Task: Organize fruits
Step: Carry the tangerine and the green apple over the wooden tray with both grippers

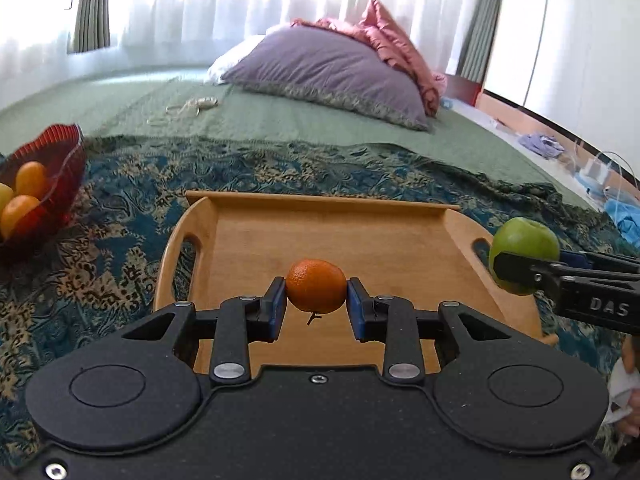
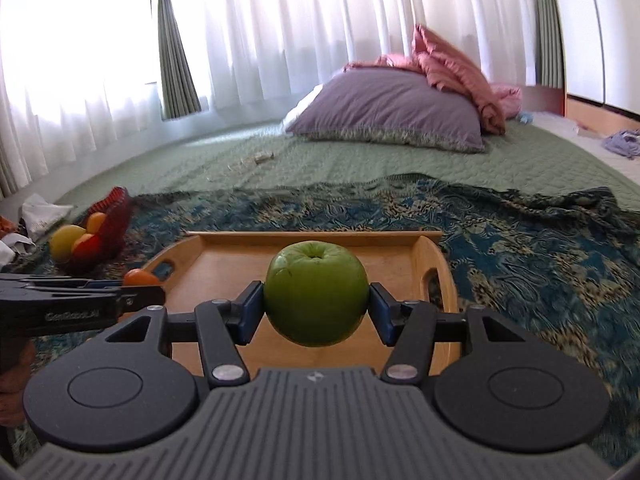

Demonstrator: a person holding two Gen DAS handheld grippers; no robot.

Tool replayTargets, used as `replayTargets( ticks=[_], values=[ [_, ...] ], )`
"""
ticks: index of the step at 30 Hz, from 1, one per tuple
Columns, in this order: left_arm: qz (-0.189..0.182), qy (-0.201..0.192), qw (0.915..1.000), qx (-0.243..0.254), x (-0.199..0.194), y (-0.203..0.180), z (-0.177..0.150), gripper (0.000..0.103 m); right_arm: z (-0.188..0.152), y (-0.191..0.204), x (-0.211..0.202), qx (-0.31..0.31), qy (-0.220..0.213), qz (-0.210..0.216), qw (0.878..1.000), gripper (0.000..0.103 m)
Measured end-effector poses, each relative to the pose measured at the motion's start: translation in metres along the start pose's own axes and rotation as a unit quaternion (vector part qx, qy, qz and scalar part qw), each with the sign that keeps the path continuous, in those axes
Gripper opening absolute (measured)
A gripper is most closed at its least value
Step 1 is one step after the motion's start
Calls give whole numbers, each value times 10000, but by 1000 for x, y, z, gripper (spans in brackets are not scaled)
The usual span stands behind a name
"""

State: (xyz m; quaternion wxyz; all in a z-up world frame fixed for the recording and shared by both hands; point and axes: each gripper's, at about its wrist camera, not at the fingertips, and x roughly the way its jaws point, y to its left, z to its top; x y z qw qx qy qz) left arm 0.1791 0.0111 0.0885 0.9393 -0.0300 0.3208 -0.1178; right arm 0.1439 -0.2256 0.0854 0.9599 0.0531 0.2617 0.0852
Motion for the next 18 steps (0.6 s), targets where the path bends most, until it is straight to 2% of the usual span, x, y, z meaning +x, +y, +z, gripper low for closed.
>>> replayTargets(
  ticks=[4,9,18],
  values=[
    [90,252,9995,-159,26,10,8,30,8,-7,34,-3,451,-83,9989,59],
    [244,446,9985,-181,52,17,9,30,6,-20,66,339,909,-150,9952,59],
    [378,620,9972,-178,75,18,5,30,1,-23,87,393,1150,-277,9922,59]
  ],
)
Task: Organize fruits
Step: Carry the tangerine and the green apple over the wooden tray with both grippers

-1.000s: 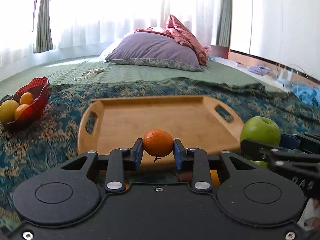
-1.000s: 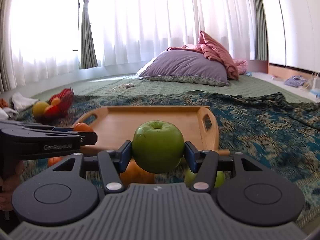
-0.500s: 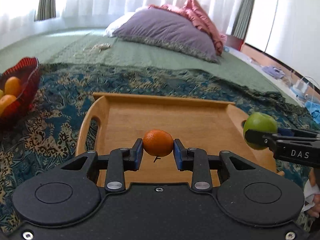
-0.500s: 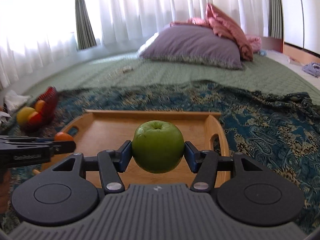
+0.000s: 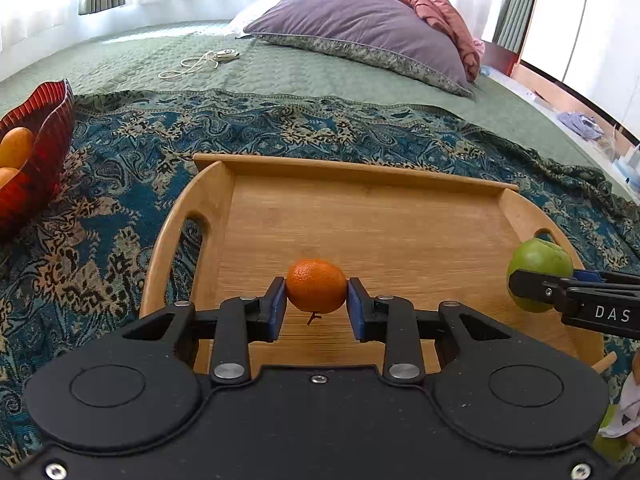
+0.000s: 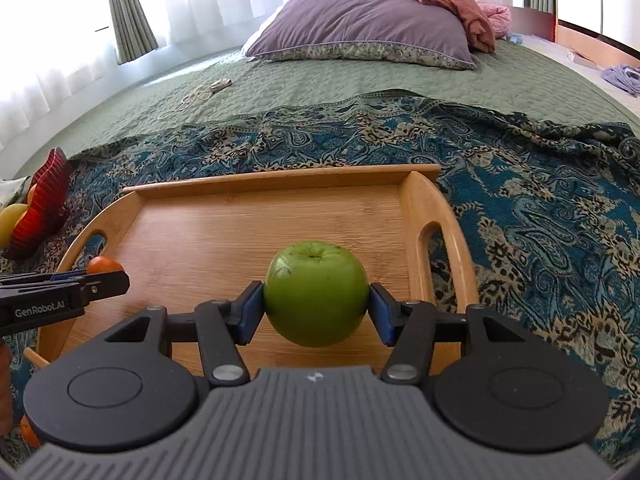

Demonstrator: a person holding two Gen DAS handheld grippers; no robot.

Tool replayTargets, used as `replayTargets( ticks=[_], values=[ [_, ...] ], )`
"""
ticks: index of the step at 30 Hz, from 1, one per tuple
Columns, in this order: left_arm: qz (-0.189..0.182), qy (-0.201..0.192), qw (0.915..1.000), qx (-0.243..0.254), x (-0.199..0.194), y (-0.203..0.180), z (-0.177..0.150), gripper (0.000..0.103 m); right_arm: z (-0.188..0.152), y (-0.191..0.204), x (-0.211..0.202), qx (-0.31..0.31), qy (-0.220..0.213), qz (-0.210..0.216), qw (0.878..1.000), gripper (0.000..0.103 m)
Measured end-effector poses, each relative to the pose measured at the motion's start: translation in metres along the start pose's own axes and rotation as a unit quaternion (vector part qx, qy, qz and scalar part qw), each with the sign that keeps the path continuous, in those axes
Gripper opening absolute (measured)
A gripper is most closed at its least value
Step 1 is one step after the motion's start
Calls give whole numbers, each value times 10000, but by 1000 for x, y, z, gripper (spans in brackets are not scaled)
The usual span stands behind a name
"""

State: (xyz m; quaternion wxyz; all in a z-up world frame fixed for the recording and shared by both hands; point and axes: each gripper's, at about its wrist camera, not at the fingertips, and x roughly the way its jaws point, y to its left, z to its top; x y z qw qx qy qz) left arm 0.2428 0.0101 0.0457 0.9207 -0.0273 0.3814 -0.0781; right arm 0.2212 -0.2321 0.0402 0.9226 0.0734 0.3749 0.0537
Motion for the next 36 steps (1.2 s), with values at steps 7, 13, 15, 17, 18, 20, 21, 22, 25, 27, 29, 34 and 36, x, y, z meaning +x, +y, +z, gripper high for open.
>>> replayTargets(
  ticks=[7,13,15,17,18,20,21,22,25,27,29,34,36],
  values=[
    [-14,-37,10000,30,5,0,1,30,-1,1,7,34,-11,-20,10000,59],
    [40,-75,9999,110,8,0,-2,30,-1,0,9,51,-57,-27,10000,59],
    [35,-70,9999,106,9,0,-3,30,-2,0,10,66,-71,-8,10000,59],
    [26,-66,9999,104,10,0,-4,30,-2,0,10,64,-92,2,9999,59],
    [26,-61,9999,106,10,0,-4,30,-2,0,11,53,-99,6,9999,59],
    [32,-56,9999,93,11,0,-6,30,-2,1,11,38,-103,6,9999,59],
    [29,-69,9999,95,11,0,-6,30,-3,1,10,35,-103,9,9999,59],
    [31,-75,9999,99,12,0,-6,30,-2,1,10,37,-101,12,9999,59],
    [26,-80,9999,121,12,0,-7,30,-3,0,10,47,-104,30,9999,59],
    [21,-76,9999,121,11,0,-7,31,-3,0,10,45,-109,33,9999,59],
    [14,-62,9999,133,11,0,-7,31,-3,0,10,42,-108,30,9999,60],
    [8,-11,9999,167,9,1,-6,33,-4,-1,10,32,-76,45,10000,60],
    [44,-32,9998,203,7,1,-6,40,-4,-1,9,33,-53,53,10000,61]
  ],
)
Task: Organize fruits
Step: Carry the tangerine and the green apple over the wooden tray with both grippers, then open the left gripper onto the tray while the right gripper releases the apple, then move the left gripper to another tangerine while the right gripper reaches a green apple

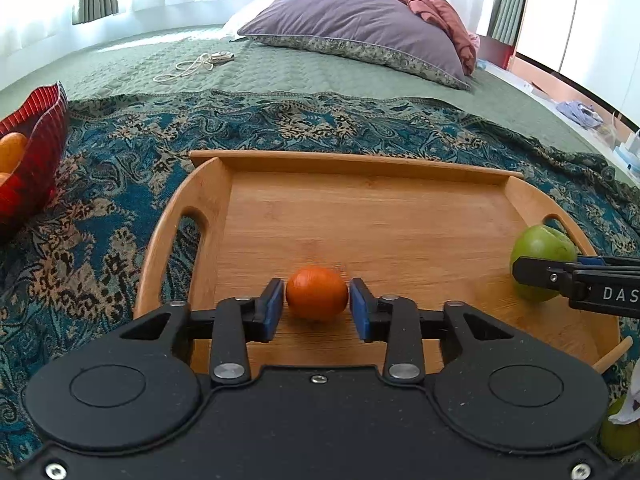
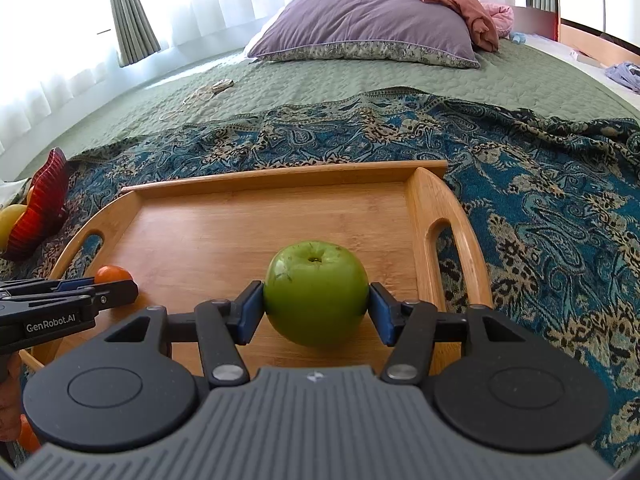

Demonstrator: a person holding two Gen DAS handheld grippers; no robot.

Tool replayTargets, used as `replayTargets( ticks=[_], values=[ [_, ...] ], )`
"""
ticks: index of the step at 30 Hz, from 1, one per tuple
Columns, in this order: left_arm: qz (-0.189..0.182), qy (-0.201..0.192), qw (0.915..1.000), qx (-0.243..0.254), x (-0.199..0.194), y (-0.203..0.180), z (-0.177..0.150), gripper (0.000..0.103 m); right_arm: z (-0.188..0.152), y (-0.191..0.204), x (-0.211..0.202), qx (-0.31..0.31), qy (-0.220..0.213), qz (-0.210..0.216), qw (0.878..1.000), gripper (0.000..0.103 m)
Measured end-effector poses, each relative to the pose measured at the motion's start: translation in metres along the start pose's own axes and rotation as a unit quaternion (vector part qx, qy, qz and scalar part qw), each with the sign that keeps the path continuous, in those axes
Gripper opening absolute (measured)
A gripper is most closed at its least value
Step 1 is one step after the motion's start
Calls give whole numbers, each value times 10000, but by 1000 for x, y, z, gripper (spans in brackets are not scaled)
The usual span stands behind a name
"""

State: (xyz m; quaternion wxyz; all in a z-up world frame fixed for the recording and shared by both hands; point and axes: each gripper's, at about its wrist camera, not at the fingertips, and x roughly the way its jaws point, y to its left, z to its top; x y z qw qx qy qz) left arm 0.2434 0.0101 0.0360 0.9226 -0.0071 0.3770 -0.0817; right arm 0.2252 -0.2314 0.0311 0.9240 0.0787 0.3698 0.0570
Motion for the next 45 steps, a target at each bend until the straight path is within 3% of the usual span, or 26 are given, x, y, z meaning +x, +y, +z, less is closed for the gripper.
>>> replayTargets(
  ticks=[7,9,12,18,29,38,45],
  values=[
    [-62,-66,9999,69,-14,4,-2,49,-2,1,-10,-94,-68,142,9998,65],
    [-80,-148,9998,118,-23,4,-5,60,-3,0,-17,-162,-129,164,9997,72],
    [-130,-285,9993,190,-40,6,-12,73,-6,-3,-30,-204,-242,255,9992,72],
    [-271,-585,9974,337,-77,4,-32,83,-17,-6,-57,-432,-477,312,9974,76],
    [-304,-960,9938,471,-128,4,-76,91,-68,-11,-97,-878,-801,232,9926,89],
    [-325,-1094,9921,530,-149,-2,-106,94,-101,-19,-116,-789,-1105,140,9906,94],
    [-478,-1095,9903,711,-162,-9,-131,90,-123,-21,-123,-806,-1287,152,9883,101]
  ],
)
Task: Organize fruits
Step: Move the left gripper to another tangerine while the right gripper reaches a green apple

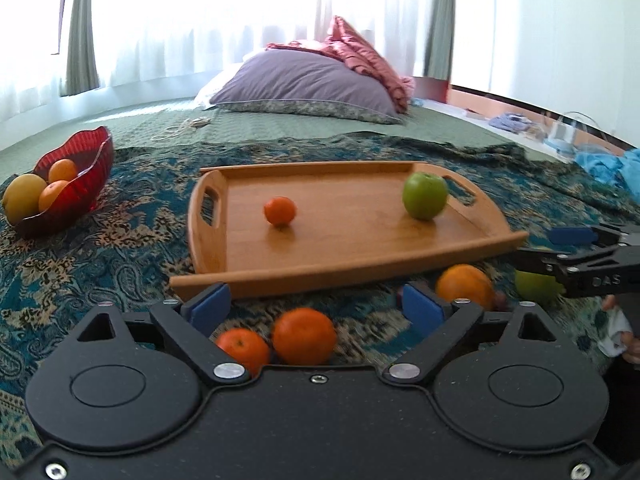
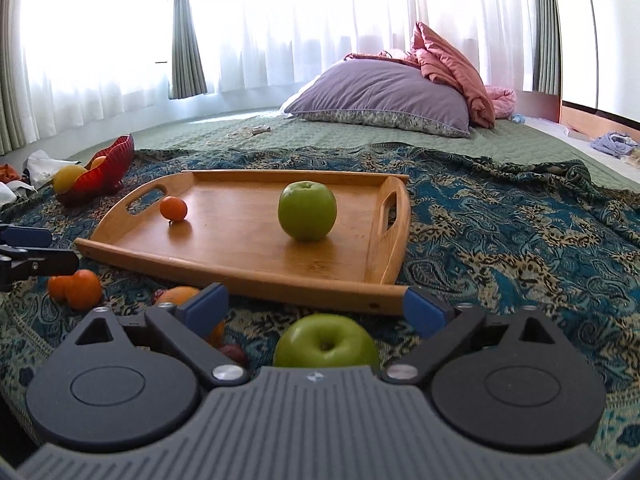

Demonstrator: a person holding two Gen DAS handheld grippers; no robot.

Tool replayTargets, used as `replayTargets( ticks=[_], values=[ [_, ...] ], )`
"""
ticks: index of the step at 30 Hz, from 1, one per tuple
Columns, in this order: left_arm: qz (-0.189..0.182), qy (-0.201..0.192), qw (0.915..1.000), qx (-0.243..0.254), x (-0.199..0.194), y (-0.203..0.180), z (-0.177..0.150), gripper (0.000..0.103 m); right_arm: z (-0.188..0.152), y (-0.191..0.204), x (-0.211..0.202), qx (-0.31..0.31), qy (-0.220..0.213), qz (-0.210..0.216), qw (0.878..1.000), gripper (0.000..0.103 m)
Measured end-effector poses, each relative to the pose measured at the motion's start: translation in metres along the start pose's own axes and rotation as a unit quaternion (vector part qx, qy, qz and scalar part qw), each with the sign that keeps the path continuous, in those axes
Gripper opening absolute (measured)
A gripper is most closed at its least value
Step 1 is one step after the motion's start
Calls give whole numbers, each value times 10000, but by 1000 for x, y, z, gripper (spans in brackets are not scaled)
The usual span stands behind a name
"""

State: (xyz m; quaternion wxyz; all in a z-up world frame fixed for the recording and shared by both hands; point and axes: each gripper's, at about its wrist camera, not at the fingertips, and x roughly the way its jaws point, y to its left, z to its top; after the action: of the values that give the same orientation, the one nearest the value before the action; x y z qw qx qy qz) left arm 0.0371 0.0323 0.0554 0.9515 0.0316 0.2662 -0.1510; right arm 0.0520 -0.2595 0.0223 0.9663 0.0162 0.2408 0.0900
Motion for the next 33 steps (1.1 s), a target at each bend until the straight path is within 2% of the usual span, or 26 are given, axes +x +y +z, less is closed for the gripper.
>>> replayTargets(
  ticks=[3,7,10,12,14,19,26,33],
  values=[
    [-131,45,9998,118,-7,-7,-7,87,-7,2,-5,-30,-66,-34,10000,102],
    [-123,140,9998,86,-9,-11,-15,81,-14,4,-10,-66,-134,-75,9999,103],
    [-23,255,9996,-120,-6,-8,-21,69,-17,5,-11,-69,-170,-111,9998,103],
    [18,366,9990,-257,-3,-6,-24,56,-20,6,-12,-36,-210,-153,9997,103],
    [46,441,9985,-316,1,-6,-26,52,-22,6,-12,-14,-240,-193,9995,103],
    [218,430,9983,-334,6,-8,-30,52,-27,6,-11,8,-242,-270,9993,103],
    [357,377,9969,-599,16,-6,-30,49,-34,9,-6,-32,-200,-377,9991,103],
    [525,257,9971,-492,21,-10,-31,48,-38,6,3,117,-8,-371,9992,103]
  ],
)
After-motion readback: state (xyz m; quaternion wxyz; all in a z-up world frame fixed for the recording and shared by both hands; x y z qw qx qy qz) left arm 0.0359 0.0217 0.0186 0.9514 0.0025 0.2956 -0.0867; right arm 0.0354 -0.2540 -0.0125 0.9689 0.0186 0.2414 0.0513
